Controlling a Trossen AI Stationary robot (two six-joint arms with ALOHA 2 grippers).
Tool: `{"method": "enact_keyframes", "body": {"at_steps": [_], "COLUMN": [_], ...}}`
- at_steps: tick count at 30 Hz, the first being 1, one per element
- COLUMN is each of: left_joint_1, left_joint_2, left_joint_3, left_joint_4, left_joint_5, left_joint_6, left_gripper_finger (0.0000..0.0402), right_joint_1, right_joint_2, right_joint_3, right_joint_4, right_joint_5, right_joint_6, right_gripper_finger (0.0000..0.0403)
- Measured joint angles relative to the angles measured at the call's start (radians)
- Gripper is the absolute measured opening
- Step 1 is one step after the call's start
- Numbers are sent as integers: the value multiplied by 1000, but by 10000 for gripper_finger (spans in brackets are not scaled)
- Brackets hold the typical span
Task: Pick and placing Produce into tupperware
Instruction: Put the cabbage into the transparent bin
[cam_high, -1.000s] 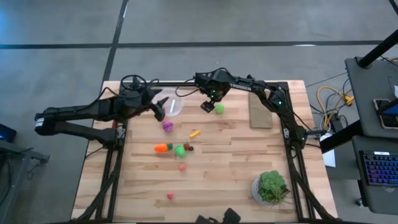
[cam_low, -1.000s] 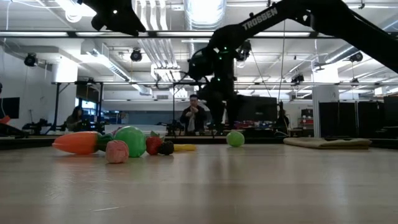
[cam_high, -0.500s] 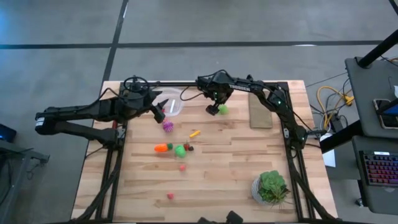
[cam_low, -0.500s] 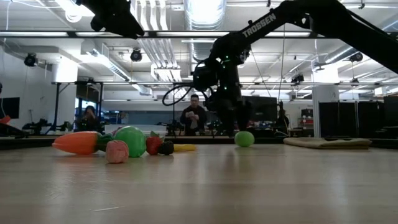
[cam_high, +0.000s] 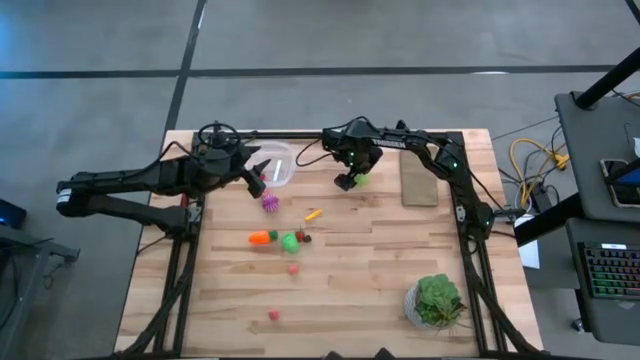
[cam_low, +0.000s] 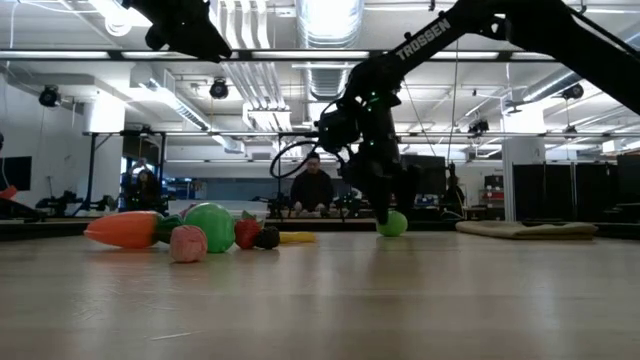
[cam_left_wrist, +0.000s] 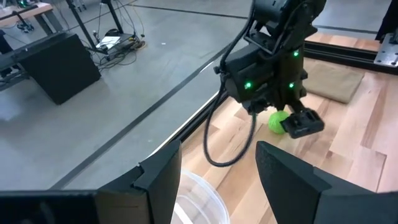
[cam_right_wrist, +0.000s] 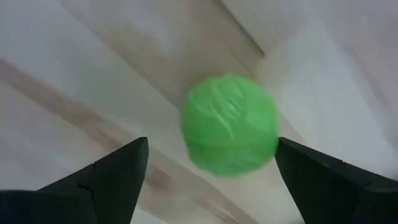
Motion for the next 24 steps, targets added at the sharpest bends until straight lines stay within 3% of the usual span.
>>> {"method": "enact_keyframes", "body": {"at_steps": [3,8,24], "left_joint_1": [0,0,0], "left_joint_2": [0,-1,-17], "left_joint_3": [-1,-1,-1], "left_joint_4": [-1,-3,-60], "left_joint_5": [0,4,25], "left_joint_6": [0,4,31], "left_gripper_finger": [192,192,192], "right_joint_1": [0,0,4], "right_joint_2": [-7,-9,-8], "right_joint_3": [3,15,-65], "right_joint_4": [47,71,102], "right_joint_5": [-27,19,40], "right_joint_6": [81,141,155], "right_gripper_finger": [338,337,328]}}
